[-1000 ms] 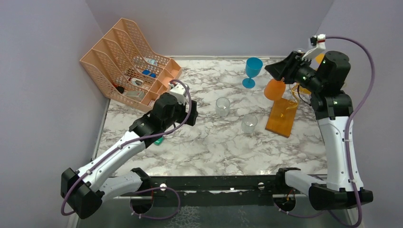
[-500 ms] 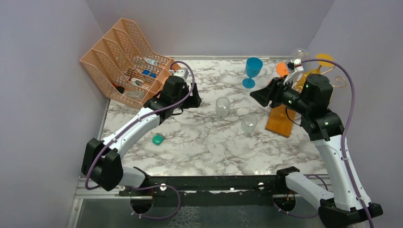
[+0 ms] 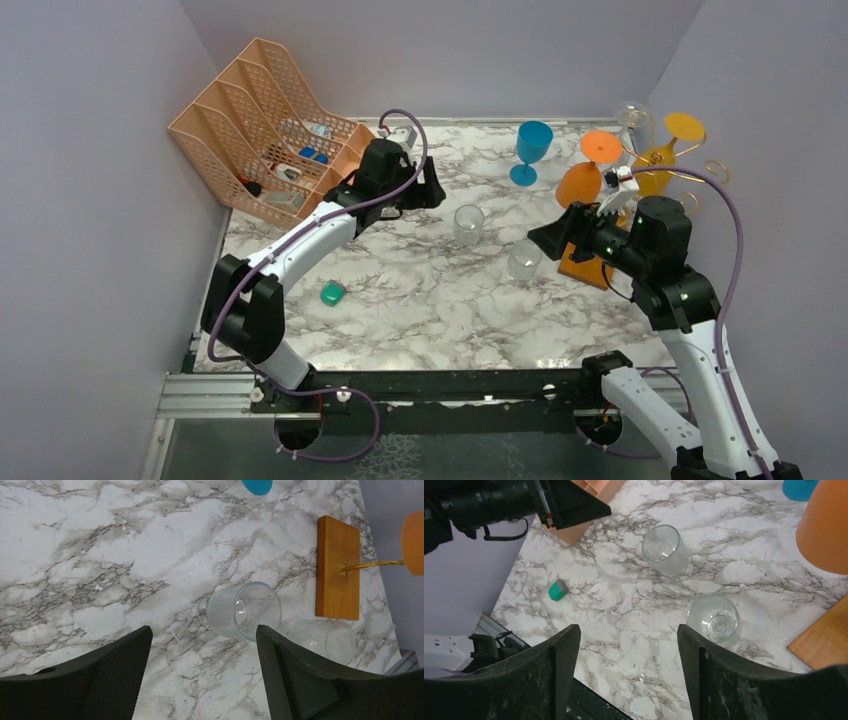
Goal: Place the wine glass upside down on the wine glass rack
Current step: Pick up the wine glass at the center of the board.
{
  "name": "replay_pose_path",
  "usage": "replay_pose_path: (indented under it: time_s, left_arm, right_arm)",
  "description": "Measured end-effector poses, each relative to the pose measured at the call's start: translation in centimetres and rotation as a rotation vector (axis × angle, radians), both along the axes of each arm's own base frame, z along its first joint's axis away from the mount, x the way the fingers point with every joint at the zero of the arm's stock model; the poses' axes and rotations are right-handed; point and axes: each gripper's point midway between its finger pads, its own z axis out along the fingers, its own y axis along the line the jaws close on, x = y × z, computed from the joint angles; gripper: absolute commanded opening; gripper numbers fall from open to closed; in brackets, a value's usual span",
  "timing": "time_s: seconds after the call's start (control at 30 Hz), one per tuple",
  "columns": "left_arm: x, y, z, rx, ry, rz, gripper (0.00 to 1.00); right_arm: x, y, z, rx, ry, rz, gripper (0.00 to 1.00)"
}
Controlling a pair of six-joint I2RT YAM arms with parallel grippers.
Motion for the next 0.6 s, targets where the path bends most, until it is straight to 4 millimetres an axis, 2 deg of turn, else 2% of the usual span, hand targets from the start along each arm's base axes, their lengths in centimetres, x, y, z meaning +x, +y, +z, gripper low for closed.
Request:
replay_pose_path:
  time_s: [0.13,0.23,0.5,0.6]
  left_arm:
    - [-0.5,-1.0,-1.0,0.008,0.02,-0.042,0.8]
    - [-0.7,-1.8,-1.7,0.012,0.027,-0.077,0.75]
    - [0.0,-4.3,-5.3,0.026,0.088,-0.158,0.67]
    - [0.0,-5.0,-6.7,0.036,0.115,-0.179,0.61]
  right_arm:
    - [-0.3,-0.4,0.0,0.049,0.014,-0.056,0.88]
    - [-0.1,-0.7,-0.4,0.071,0.036,-0.099,0.99]
    - [1.9,-1.8,-3.5,0.07,0.184,-0.249,1.0]
    - [1.9,-2.0,-4.6,0.058,0.208,-0.262,0.97]
